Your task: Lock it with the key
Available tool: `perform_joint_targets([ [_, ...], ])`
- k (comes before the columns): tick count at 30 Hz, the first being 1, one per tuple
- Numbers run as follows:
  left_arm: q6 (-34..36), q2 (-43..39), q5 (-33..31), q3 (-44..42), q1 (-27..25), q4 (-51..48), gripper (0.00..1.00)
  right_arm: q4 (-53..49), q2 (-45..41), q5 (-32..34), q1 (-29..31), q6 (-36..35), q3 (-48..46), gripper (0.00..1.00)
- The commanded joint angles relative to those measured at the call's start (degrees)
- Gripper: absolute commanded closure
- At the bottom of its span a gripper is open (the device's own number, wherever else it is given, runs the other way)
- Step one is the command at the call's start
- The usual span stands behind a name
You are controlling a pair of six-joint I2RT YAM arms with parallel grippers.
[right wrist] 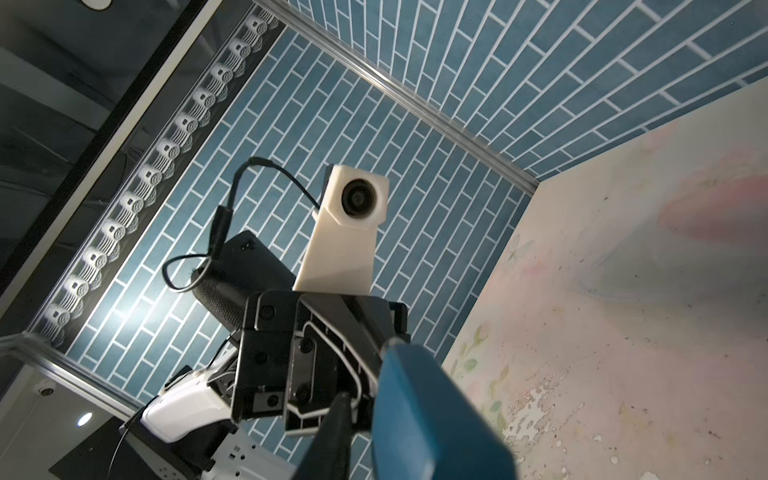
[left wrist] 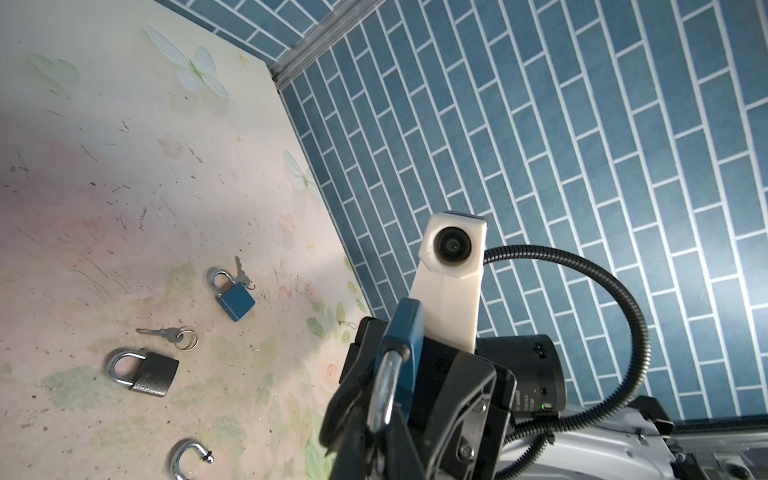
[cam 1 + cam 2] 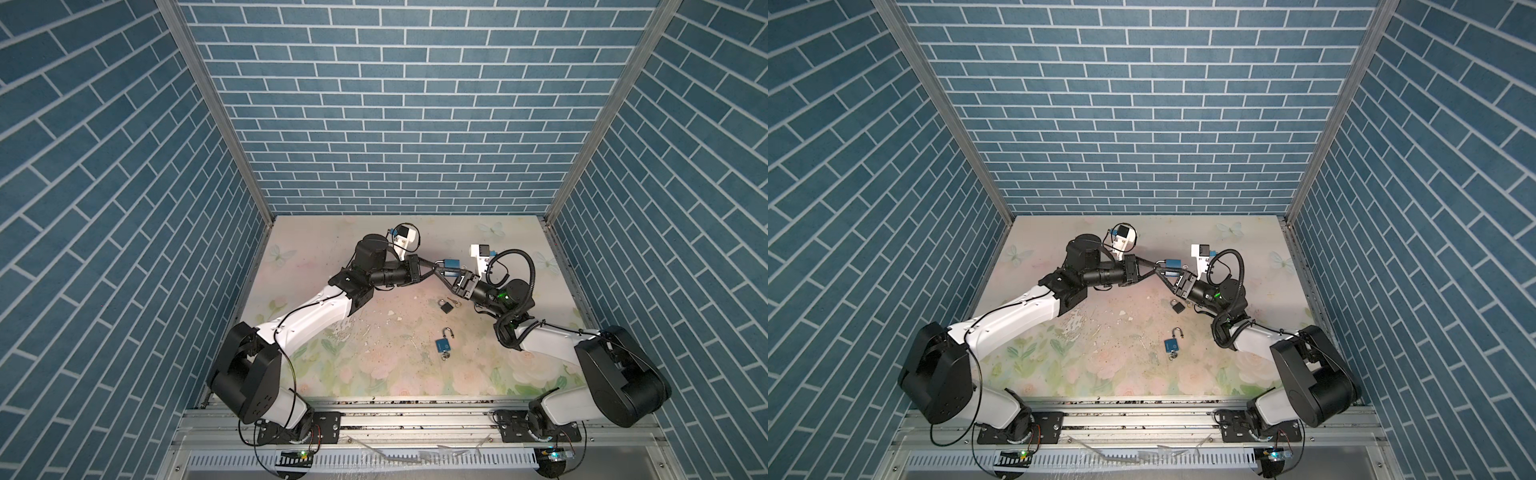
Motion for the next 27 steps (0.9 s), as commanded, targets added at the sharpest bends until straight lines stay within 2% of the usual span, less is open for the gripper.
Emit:
perform_joint_targets([
  [1,2.96,-1.86,2.79,2.91,0.80,-1.27,1.00,2.52,-0.26,-3.43,-0.19,0.67,1.16,0.64],
  [13,2.99,-1.14,3.35,2.54,3.59,-1.63,1.00,1.64,-2.66,-3.08,-3.75,1.35,-2.22,0.62],
  [19,3.03,-1.65,4.51,3.10,5.23,-2.08,1.00,-1.25,-4.71,-2.77,-5.02,0.28,-5.26,0.58],
  [27,4.40,-2.31,5.81,3.81,5.37,-5.06,1.00,-2.33,-7.11,-0.79,-6.64,-0.43,-7.89,0.55],
])
